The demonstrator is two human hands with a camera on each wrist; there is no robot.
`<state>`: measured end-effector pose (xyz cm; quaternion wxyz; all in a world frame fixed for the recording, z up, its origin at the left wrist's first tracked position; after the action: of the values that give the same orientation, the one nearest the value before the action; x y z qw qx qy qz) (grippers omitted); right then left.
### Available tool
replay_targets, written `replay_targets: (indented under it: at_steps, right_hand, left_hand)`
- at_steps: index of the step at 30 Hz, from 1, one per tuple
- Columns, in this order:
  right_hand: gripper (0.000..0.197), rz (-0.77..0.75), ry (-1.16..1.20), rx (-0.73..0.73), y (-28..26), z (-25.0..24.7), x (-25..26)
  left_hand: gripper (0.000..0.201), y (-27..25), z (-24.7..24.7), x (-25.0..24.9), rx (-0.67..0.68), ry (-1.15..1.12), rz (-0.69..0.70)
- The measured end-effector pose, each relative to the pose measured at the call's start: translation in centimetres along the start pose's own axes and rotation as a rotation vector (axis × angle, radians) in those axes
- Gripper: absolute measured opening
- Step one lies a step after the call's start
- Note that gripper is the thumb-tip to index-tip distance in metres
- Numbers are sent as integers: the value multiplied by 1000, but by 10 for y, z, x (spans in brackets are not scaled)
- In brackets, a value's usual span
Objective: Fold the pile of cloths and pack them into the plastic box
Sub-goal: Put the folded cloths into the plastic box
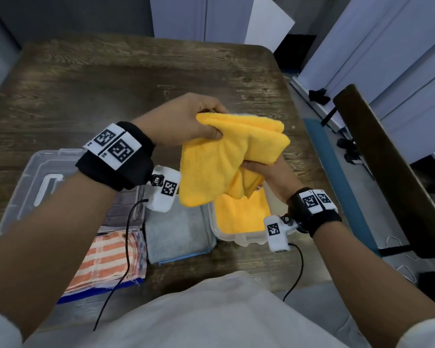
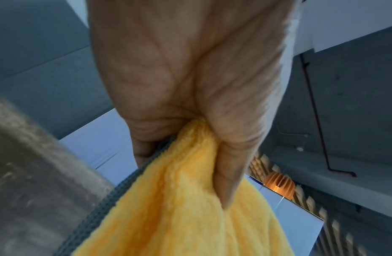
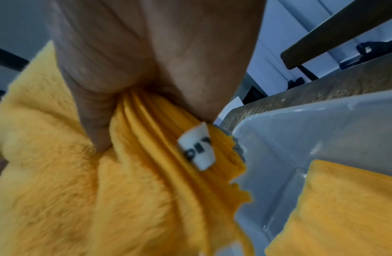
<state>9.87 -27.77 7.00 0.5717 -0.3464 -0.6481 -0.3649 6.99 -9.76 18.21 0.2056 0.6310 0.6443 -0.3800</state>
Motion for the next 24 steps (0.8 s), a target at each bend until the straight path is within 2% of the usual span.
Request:
replay_targets:
  at_steps: [4, 7, 9, 11, 13, 16, 18, 22, 24]
  right_hand:
    - [64, 134, 82, -71, -7, -31, -8]
    - [41, 221, 165, -68, -13, -51, -18]
    - [38, 272, 219, -87, -17, -61, -27]
    - [40, 314, 241, -113, -18, -69, -36]
    - [43, 352, 240, -121, -18, -75, -44]
    - [44, 397, 208, -84, -17, -79, -54]
    - [44, 399, 129, -57, -12, -84, -57]
    - [61, 388, -71, -1, -2, -92, -60]
    - [55, 375, -150, 40, 2, -88, -60]
  left_hand:
    - [37, 20, 9, 19, -85, -222, -95]
    - [48, 35, 17, 49, -206, -540, -237]
    - [66, 44, 39, 60, -151, -649, -316]
    - [89, 51, 74, 62, 21, -693, -367]
    - [102, 55, 101, 65, 110, -644, -366]
    - [118, 67, 117, 77, 42, -427, -367]
    - [123, 73, 126, 80, 9, -222, -377]
    - [115, 78, 152, 91, 80, 103, -445]
    - [101, 78, 158, 95, 97, 253, -453]
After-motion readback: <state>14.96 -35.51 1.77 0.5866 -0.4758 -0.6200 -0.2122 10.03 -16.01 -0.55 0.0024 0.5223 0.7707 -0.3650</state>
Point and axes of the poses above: each hand's wrist, its own y-axis towards the middle knuckle, its own z-axis out of the palm, x = y × z, the point moved 10 cm from there along y, towards the middle knuckle, and after that the axes turned 13 degrees about -z, right-handed, at the moved point
